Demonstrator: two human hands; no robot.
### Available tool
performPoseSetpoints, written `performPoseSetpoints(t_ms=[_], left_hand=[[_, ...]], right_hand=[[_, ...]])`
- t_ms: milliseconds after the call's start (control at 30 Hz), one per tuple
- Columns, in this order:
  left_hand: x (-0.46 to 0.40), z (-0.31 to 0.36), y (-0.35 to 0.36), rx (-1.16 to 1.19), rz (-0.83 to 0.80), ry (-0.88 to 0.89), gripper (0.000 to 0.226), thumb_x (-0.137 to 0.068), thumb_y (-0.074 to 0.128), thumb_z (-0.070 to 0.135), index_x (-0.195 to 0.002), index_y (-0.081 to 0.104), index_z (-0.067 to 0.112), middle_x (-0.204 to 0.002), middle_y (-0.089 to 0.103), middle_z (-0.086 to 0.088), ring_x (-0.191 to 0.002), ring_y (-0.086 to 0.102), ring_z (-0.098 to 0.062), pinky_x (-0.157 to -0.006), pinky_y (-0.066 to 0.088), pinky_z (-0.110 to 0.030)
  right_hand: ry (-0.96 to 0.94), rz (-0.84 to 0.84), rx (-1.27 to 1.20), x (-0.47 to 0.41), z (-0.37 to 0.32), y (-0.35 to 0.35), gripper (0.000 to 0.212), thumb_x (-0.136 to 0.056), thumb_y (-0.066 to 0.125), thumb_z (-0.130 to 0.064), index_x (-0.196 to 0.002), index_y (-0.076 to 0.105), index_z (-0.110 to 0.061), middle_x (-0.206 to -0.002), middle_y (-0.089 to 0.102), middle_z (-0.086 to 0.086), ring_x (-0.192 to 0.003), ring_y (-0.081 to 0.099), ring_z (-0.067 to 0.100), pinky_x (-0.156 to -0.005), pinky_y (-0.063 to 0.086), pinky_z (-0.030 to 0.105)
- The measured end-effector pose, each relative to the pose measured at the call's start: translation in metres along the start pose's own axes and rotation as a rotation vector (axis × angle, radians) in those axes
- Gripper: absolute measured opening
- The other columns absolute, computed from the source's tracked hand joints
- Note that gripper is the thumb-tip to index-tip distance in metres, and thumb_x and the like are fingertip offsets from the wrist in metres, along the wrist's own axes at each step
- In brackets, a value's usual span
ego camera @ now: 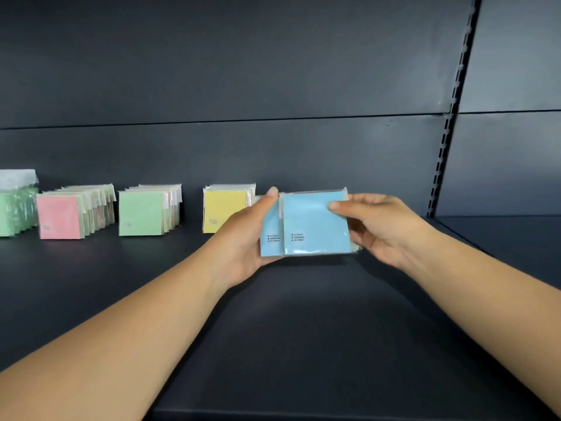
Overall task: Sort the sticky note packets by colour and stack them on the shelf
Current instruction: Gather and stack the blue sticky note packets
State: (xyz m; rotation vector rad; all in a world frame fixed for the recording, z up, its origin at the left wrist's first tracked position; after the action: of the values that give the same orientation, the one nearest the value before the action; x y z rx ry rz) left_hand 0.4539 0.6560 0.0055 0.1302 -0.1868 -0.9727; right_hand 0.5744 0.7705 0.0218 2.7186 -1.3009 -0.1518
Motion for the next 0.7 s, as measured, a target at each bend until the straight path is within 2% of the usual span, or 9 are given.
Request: performPoseSetpoints(t_ms=[100, 167, 300, 367, 433, 500, 600, 700], left_hand=[[-0.001, 0.001, 0.007, -0.02, -0.048, 0.043, 0.03, -0.091, 0.053, 0.034, -0.115, 0.059, 0.017, -0.103, 0.072, -0.001, -0.087, 0.07, -0.016, -0.065, 0.059, -0.029], [-0.002, 0.0, 0.008, -0.012, -0.049, 0.066, 0.024, -0.092, 0.053, 0.028, -0.112, 0.06, 0.016, -0.098, 0.072, -0.001, -0.084, 0.07, -0.015, -0.065, 0.059, -0.028], [-0.001, 0.0, 0.008, -0.012, -0.019, 0.089, 0.012, -0.094, 0.051, 0.021, -0.1, 0.061, 0.018, -0.091, 0.072, 0.001, -0.08, 0.069, -0.013, -0.063, 0.059, -0.027], [-0.002, 0.003, 0.001, -0.015, 0.05, 0.105, 0.012, -0.094, 0.052, 0.021, -0.104, 0.058, 0.018, -0.094, 0.07, 0.0, -0.083, 0.068, -0.014, -0.063, 0.058, -0.029], [-0.004, 0.005, -0.009, -0.016, 0.132, 0.117, 0.013, -0.094, 0.052, 0.021, -0.107, 0.055, 0.017, -0.1, 0.068, -0.001, -0.086, 0.066, -0.015, -0.067, 0.055, -0.031], [-0.007, 0.008, -0.021, -0.023, 0.199, 0.13, 0.009, -0.095, 0.05, 0.02, -0.102, 0.056, 0.018, -0.102, 0.067, -0.001, -0.085, 0.065, -0.014, -0.069, 0.053, -0.031], [-0.008, 0.011, -0.035, -0.043, 0.275, 0.136, 0.017, -0.096, 0.049, 0.02, -0.112, 0.055, 0.017, -0.105, 0.066, -0.001, -0.081, 0.064, -0.012, -0.068, 0.053, -0.03], [-0.01, 0.012, -0.041, -0.044, 0.293, 0.138, 0.017, -0.096, 0.049, 0.02, -0.112, 0.054, 0.017, -0.095, 0.066, 0.002, -0.079, 0.063, -0.011, -0.067, 0.052, -0.029]], right_hand=[[-0.048, 0.028, 0.111, -0.003, 0.001, 0.005, 0.007, -0.08, 0.069, -0.011, -0.082, 0.063, -0.015, -0.079, 0.069, 0.0, -0.071, 0.063, 0.013, -0.073, 0.052, 0.028], [-0.051, 0.046, 0.167, -0.005, 0.005, 0.005, 0.009, -0.079, 0.071, -0.016, -0.083, 0.062, -0.017, -0.083, 0.068, 0.0, -0.075, 0.062, 0.014, -0.076, 0.049, 0.03], [-0.035, 0.033, 0.154, -0.007, 0.008, 0.007, 0.012, -0.083, 0.067, -0.025, -0.084, 0.058, -0.018, -0.085, 0.062, -0.001, -0.074, 0.057, 0.015, -0.065, 0.048, 0.027], [-0.069, 0.12, 0.16, -0.01, 0.0, -0.007, 0.017, -0.085, 0.064, -0.032, -0.088, 0.059, -0.017, -0.086, 0.056, -0.004, -0.077, 0.052, 0.014, -0.07, 0.049, 0.029], [-0.076, 0.227, 0.375, -0.018, -0.003, -0.028, 0.033, -0.086, 0.063, -0.034, -0.106, 0.062, -0.009, -0.102, 0.06, 0.001, -0.093, 0.054, 0.019, -0.092, 0.045, 0.034], [0.013, 0.268, 0.677, -0.026, 0.006, -0.042, 0.057, -0.085, 0.061, -0.043, -0.124, 0.055, -0.002, -0.131, 0.053, 0.011, -0.119, 0.049, 0.029, -0.104, 0.037, 0.038], [0.182, 0.236, 1.043, -0.036, 0.023, -0.045, 0.077, -0.083, 0.048, -0.064, -0.136, 0.043, -0.008, -0.147, 0.031, 0.013, -0.136, 0.026, 0.032, -0.109, 0.029, 0.04], [0.217, 0.162, 1.264, -0.045, 0.033, -0.033, 0.084, -0.08, 0.041, -0.072, -0.14, 0.038, -0.013, -0.15, 0.024, 0.01, -0.14, 0.016, 0.03, -0.112, 0.023, 0.043]])
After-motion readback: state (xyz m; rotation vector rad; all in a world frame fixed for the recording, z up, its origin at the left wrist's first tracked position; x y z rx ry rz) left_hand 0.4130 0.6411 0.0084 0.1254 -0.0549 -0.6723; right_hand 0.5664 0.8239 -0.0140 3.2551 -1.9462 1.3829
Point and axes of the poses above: each hand's wrist, its own x-axis away from the middle knuckle, its own y-axis out of the palm, z = x × y, the point moved 7 cm from there along -x, towards the middle knuckle
